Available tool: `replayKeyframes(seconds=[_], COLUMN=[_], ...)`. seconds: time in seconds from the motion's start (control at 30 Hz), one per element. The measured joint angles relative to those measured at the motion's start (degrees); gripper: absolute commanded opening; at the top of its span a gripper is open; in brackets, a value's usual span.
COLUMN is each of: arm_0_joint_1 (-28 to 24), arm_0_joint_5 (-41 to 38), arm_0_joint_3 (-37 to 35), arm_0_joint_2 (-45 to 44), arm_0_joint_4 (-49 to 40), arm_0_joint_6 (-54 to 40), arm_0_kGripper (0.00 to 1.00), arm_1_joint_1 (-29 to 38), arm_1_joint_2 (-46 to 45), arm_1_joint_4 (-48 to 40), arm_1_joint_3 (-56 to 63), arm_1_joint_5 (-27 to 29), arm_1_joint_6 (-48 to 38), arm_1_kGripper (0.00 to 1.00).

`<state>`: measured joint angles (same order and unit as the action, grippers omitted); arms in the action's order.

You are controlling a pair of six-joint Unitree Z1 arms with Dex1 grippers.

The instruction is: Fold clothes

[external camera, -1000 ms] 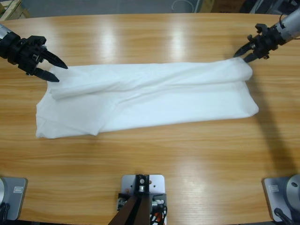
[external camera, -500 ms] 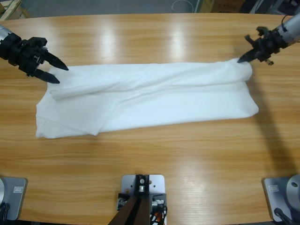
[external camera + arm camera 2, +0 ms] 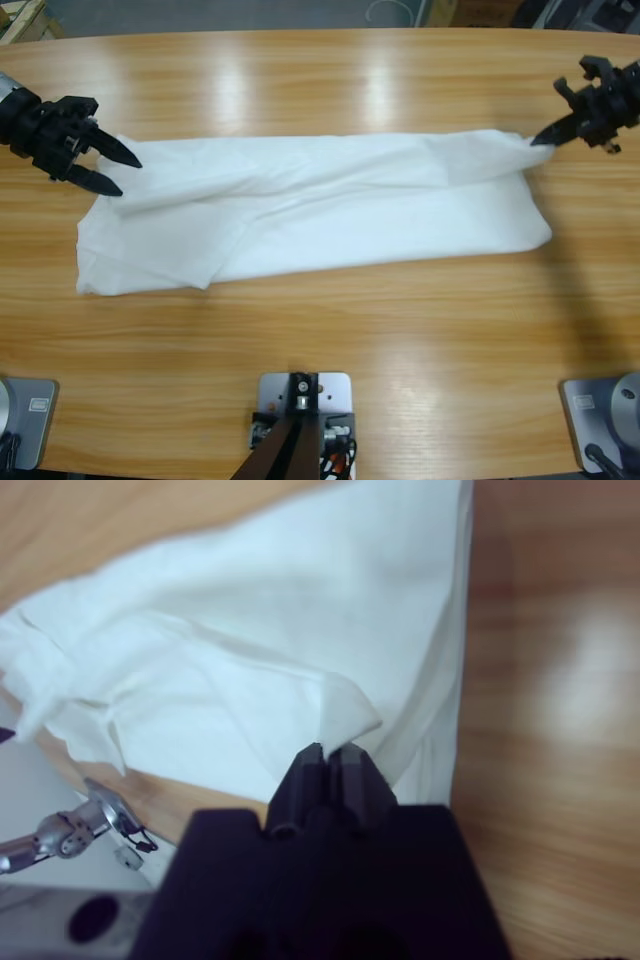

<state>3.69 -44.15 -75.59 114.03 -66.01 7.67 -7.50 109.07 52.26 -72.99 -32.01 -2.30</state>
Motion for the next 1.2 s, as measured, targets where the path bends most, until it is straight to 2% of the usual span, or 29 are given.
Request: replayKeyframes(seconds=[0.2,0.53,0.57,0.6,0.63,0.67,0.7,0.77,1.07,1.2], arm_0_joint_1=[-0.1,-1.0,-1.0,-1.0,-1.1,-1.1,-1.1,-1.2,-2.5,-3.2], arm_0_joint_5=[0.0,0.0,0.0,0.0,0.0,-0.1,-0.1,-0.1,-0.1,-0.1], arm_0_joint_3=[2.3,2.7,2.7,2.7,2.7,2.7,2.7,2.8,4.4,4.5], arm_0_joint_2=[-1.4,-3.9,-3.9,-3.9,-3.9,-4.0,-4.1,-4.3,-5.0,-5.4], arm_0_joint_4=[0.0,-0.6,-0.8,-1.0,-1.4,-1.7,-1.9,-2.1,-2.4,-2.7], arm_0_joint_6=[-0.5,-0.6,-0.6,-0.6,-0.7,-0.7,-0.7,-0.9,-1.8,-2.8], arm_0_kGripper=[0.578,0.58,0.578,0.579,0.58,0.577,0.578,0.577,0.579,0.577], arm_1_joint_1=[0.9,0.9,0.9,0.9,0.9,0.9,0.9,0.9,0.9,-0.2], arm_1_joint_2=[-3.6,-5.9,-5.8,-5.4,-4.8,-4.0,-3.2,-1.3,2.8,2.4], arm_1_joint_4=[-3.0,-0.8,-0.2,0.5,1.5,2.3,3.1,4.5,7.5,9.1], arm_1_joint_3=[7.5,8.8,8.8,8.7,8.6,8.6,8.5,8.4,8.2,6.8], arm_1_joint_5=[0.0,0.7,0.8,0.9,0.9,0.9,0.9,0.9,0.9,4.0], arm_1_joint_6=[0.0,-3.0,-3.4,-3.7,-3.8,-3.9,-3.9,-4.0,-5.5,-5.9], arm_1_kGripper=[0.0,0.0,0.183,0.644,0.794,0.903,0.957,1.0,1.0,1.0])
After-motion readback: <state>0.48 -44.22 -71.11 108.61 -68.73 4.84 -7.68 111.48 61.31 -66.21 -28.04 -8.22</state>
